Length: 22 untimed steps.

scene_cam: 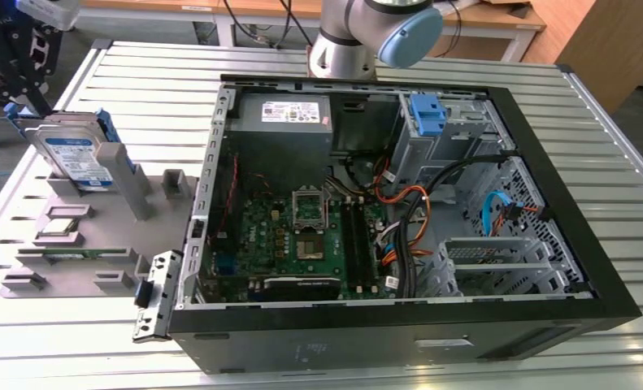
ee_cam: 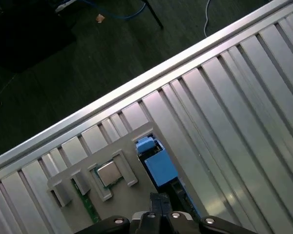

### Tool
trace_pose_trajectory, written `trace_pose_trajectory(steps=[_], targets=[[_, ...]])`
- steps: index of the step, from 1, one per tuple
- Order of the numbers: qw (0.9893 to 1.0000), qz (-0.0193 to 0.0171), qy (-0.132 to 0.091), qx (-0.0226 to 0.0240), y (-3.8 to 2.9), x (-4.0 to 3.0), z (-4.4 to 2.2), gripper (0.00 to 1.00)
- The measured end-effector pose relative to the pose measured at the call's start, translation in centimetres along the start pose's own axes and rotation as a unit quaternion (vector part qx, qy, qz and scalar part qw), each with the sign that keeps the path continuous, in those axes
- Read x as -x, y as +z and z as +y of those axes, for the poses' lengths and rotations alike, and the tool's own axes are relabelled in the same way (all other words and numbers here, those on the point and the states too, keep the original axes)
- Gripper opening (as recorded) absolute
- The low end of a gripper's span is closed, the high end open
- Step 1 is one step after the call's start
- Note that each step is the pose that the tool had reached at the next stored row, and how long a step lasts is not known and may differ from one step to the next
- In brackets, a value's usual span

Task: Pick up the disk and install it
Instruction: 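Pick up the disk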

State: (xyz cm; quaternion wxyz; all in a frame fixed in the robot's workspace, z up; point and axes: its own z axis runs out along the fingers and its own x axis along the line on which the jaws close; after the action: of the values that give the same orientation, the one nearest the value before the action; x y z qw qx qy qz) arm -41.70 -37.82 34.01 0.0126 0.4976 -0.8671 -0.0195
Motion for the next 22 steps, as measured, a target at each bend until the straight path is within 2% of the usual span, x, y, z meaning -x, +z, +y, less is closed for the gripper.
trace_pose_trajectory(steps=[4, 10, 16, 22], targets=[[0.9994, 0.0016, -0.035, -0.0001, 0.01, 0.00, 0.00, 0.10], [0.9968, 0.0024, -0.080, 0.0004, 0.03, 0.00, 0.00, 0.10], [0.9929, 0.0011, -0.119, 0.0012, 0.06, 0.01, 0.00, 0.10], [0.9873, -0.0001, -0.159, 0.0008, 0.10, 0.00, 0.00, 0.10]])
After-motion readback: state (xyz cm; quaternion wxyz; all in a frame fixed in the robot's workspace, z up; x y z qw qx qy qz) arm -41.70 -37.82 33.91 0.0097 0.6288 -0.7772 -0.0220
